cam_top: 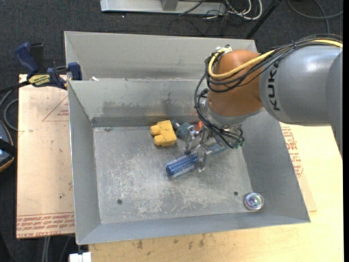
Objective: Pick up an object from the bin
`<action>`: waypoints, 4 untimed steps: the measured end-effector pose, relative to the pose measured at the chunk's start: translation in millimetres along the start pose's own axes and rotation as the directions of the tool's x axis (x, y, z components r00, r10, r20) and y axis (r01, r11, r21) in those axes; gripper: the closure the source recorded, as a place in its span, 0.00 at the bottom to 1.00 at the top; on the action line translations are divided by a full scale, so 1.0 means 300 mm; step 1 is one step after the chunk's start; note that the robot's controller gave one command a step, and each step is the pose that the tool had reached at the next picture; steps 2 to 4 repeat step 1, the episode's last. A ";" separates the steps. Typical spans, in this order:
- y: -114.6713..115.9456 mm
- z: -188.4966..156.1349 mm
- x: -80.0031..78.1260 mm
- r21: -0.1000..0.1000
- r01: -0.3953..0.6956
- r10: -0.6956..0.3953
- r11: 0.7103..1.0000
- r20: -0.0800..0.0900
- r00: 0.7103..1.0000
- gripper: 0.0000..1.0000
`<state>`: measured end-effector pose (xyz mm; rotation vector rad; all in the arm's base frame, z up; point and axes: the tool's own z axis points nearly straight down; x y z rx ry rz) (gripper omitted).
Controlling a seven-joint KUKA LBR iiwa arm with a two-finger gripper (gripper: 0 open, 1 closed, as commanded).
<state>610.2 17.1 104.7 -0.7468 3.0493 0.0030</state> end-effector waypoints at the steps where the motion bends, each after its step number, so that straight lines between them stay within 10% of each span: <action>1: -0.066 -0.400 -0.017 0.006 0.046 -0.046 0.999 0.008 0.999 1.00; 4: -0.066 -0.400 -0.017 0.006 0.046 -0.046 0.999 0.008 0.999 1.00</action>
Offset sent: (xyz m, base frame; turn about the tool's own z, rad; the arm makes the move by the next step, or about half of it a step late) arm 0.0113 -0.0155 0.1153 -0.0505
